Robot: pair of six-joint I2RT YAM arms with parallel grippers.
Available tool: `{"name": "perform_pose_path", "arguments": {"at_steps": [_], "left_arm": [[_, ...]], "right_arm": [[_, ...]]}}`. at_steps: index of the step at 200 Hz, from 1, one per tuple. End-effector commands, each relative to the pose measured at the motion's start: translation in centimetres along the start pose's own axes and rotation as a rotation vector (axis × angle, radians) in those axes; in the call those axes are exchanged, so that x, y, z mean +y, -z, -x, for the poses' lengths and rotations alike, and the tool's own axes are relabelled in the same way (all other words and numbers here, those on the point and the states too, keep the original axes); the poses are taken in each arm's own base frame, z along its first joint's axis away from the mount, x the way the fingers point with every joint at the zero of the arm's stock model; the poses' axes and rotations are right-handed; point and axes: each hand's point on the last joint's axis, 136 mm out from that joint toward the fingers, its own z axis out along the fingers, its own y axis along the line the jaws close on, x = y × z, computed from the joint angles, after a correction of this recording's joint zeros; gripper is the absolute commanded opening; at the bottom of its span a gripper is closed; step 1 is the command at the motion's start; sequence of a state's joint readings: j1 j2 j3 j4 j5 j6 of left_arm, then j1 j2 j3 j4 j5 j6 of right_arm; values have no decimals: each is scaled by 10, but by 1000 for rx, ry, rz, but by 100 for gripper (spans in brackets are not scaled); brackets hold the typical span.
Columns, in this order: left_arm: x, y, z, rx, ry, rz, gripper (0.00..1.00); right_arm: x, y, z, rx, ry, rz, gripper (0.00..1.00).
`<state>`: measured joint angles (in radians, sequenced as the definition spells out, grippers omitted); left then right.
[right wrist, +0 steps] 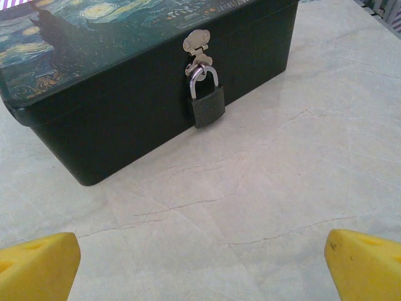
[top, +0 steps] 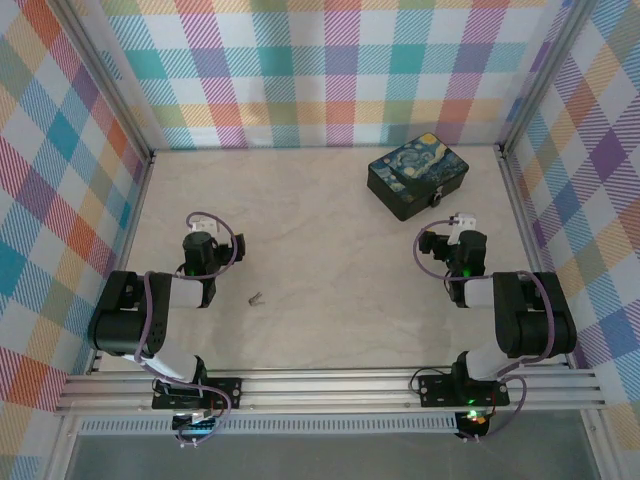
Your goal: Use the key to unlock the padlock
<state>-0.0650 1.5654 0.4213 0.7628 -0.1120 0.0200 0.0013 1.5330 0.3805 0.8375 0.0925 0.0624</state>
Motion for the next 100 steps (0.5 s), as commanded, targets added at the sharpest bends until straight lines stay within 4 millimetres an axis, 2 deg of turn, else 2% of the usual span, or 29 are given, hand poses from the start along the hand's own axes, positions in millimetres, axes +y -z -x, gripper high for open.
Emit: {"name": "perform_pose_path", "arguments": {"at_steps": [1, 100], "left_arm": [[-7, 0, 10, -37, -12, -29, 100], [-7, 0, 10, -35, -7, -34, 100]], "right_arm": [[6, 0, 12, -41, 19, 24, 100], [6, 0, 11, -40, 18, 24, 100]]}}
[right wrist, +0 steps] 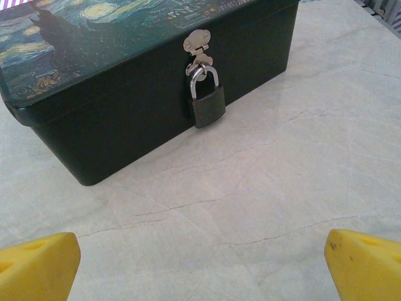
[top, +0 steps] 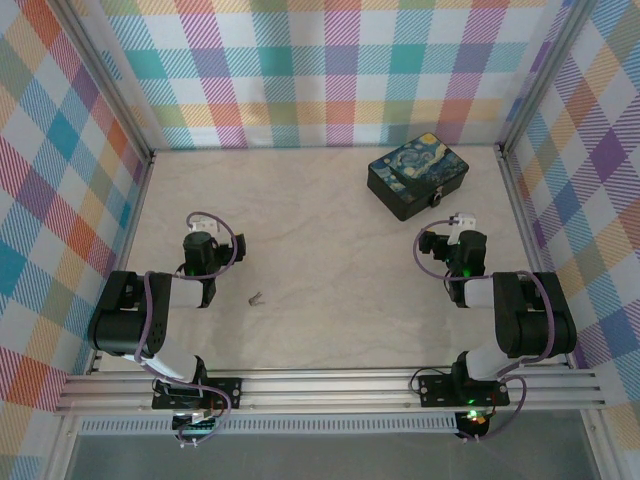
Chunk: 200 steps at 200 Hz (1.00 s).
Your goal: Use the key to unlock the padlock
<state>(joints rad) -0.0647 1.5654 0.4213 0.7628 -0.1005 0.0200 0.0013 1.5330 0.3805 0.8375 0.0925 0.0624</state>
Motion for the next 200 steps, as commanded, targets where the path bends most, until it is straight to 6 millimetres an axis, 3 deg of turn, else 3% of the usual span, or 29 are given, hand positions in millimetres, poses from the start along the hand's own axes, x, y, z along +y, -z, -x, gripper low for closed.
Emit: {"name": "perform_pose_path", "arguments": {"at_steps": [1, 50, 79, 115, 133, 170, 200], "left_arm": [[-5, 0, 10, -36, -7, -24, 100], [-5, 0, 10, -35, -6, -25, 100], [-5, -1, 10, -33, -5, -31, 100], [-9, -1, 11, -24, -3, -71, 100], [-3, -1, 26, 2, 8, -26, 100], [26, 0, 66, 148, 94, 208, 100], [32, 6, 82, 152, 328, 285, 100]], "right_arm": [[6, 0, 11, -40, 18, 24, 100], [6, -1, 12, -38, 20, 25, 100], [17, -3, 11, -15, 46, 84, 100], [8, -1, 17, -23, 22, 32, 100], [1, 5, 31, 1, 0, -22, 100], [-13, 10, 31, 299, -226, -136, 96], [-6, -9, 41, 392, -402, -103, 88]]}}
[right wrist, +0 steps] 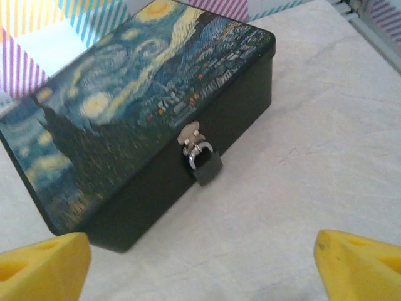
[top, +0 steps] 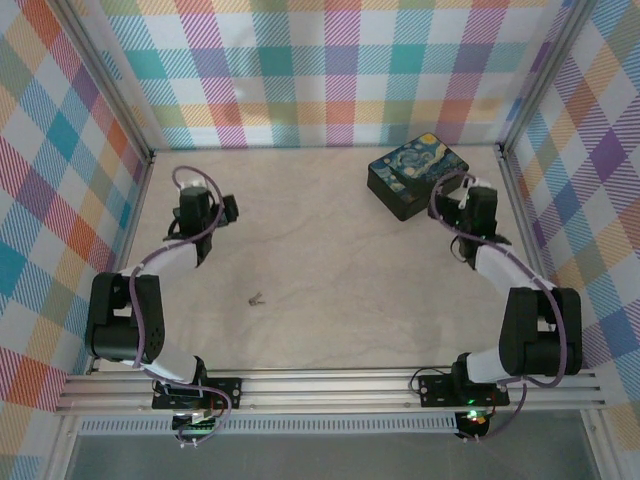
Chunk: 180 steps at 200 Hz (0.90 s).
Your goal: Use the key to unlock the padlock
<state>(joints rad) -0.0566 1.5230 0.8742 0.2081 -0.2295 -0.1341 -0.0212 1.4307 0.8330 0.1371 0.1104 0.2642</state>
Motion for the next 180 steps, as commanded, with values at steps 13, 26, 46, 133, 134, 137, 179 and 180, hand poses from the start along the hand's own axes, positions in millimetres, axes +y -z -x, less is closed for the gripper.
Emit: {"name": "perform_pose_path", "arguments": {"at_steps": [13, 26, 46, 133, 134, 137, 179, 180], "left_arm": [[23, 20, -21, 142, 269, 189, 99], [18, 30, -27, 164, 283, 247, 98], [-7, 45, -43, 216, 211, 266, 98], [-105, 104, -73, 271, -21, 77, 98], [-106, 105, -73, 271, -23, 76, 98], [-106, 107, -72, 269, -31, 76, 98], [-99, 116, -69, 260, -83, 117, 98], [-99, 115, -69, 260, -83, 117, 98]], "right_arm": [[1, -21, -36, 291, -231, -12, 87], [14, -31, -29, 315, -274, 38, 85], [28, -43, -20, 322, -335, 97, 85], [69, -96, -35, 467, -331, 137, 80], [70, -97, -35, 470, -331, 137, 80], [71, -98, -36, 476, -332, 138, 80], [92, -104, -63, 570, -286, 149, 68], [93, -104, -64, 573, -285, 151, 67]]}}
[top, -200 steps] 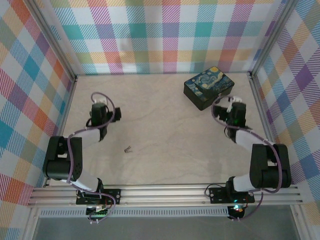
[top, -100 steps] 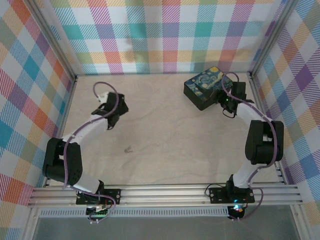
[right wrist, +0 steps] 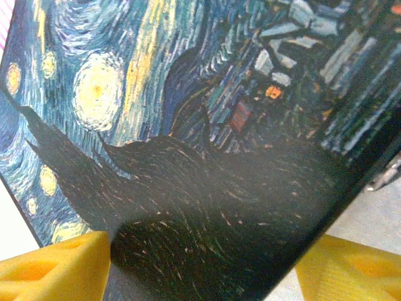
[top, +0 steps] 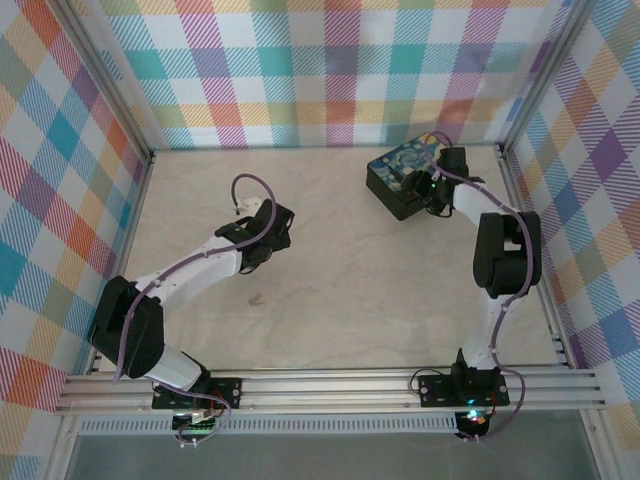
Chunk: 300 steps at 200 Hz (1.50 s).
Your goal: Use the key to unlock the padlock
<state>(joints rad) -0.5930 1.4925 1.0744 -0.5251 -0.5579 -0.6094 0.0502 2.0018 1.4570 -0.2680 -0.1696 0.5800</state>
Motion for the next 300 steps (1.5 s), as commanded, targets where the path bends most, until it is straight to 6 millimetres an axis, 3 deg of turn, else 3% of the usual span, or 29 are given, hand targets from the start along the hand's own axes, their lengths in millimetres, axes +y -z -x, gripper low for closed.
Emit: {"name": "perform_pose_path", "arguments": {"at_steps": [1, 24, 63, 86, 142, 168, 186, 203, 238, 263, 300], "left_arm": [[10, 16, 13, -37, -12, 37, 98], [11, 16, 13, -32, -4, 45, 98], [18, 17, 15, -24, -4, 99, 98], [25, 17, 6, 19, -5, 135, 98], [46, 19, -46, 188, 60, 132, 97], [51, 17, -73, 265, 69, 84, 94], [45, 13, -88, 304, 29, 21, 88], [34, 10, -99, 330, -19, -50, 80], [19, 0, -98, 344, -114, -81, 62], [12, -14, -103, 366, -170, -59, 52], [17, -31, -121, 420, -222, 0, 41]], "right_arm": [[7, -10, -29, 110, 15, -10, 67], [20, -19, -61, 180, 44, 22, 60], [61, -27, -132, 275, 153, 74, 60], [80, -27, -170, 317, 204, 86, 60], [119, -18, -251, 443, 333, 153, 60], [120, -11, -280, 506, 367, 173, 59], [116, -4, -285, 517, 375, 187, 60], [121, 10, -278, 501, 390, 206, 64], [143, 55, -237, 404, 362, 304, 71], [137, 73, -221, 368, 367, 293, 72], [119, 81, -225, 363, 351, 274, 72]]}}
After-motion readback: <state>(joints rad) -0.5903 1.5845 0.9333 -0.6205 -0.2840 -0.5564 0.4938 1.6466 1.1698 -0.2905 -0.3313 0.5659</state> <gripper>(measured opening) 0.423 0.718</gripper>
